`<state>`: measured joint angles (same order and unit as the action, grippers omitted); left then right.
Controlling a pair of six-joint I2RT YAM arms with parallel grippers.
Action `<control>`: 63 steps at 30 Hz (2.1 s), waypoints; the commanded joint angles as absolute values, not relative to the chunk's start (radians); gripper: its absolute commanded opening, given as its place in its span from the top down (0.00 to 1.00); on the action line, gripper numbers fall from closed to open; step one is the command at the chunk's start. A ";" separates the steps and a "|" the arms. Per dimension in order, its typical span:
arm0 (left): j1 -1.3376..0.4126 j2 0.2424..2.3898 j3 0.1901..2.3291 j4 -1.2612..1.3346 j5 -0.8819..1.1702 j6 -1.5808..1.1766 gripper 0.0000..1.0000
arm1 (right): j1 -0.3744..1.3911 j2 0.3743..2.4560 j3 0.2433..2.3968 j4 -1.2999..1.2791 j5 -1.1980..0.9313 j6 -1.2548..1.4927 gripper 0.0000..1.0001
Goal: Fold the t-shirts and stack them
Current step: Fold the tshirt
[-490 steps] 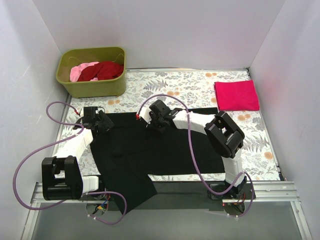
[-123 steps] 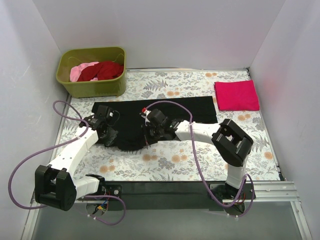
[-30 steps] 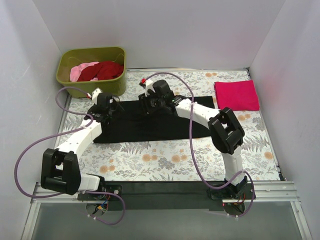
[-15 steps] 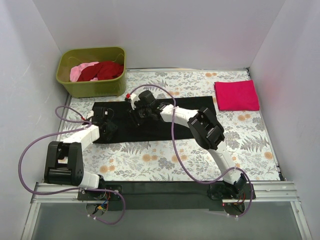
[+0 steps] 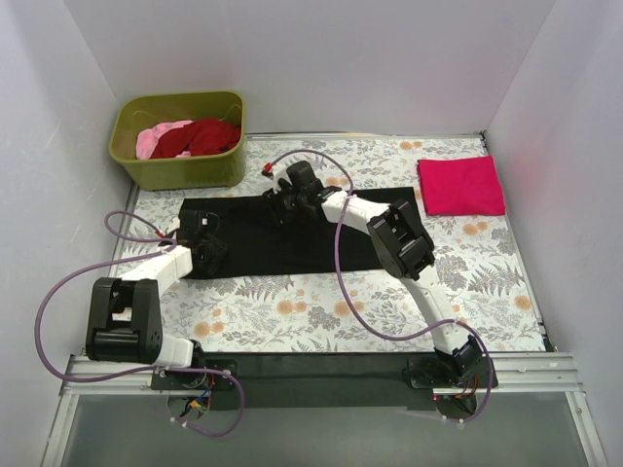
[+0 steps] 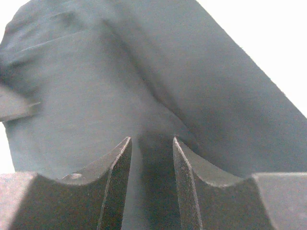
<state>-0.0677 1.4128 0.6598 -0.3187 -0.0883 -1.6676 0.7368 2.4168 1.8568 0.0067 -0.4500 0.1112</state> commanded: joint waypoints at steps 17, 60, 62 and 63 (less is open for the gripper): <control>-0.071 1.283 0.758 -0.452 -0.083 -1.594 0.39 | 0.474 1.955 1.432 0.040 -0.255 0.204 0.59; 0.086 1.178 0.713 -0.560 -0.049 -1.499 0.34 | 0.107 1.471 0.782 -0.106 -0.222 0.275 0.61; 0.086 1.196 0.704 -0.558 -0.055 -1.505 0.34 | 0.086 1.489 0.773 -0.097 -0.196 0.297 0.61; 0.086 1.221 0.701 -0.558 -0.057 -1.511 0.34 | 0.077 1.502 0.753 -0.098 -0.184 0.308 0.61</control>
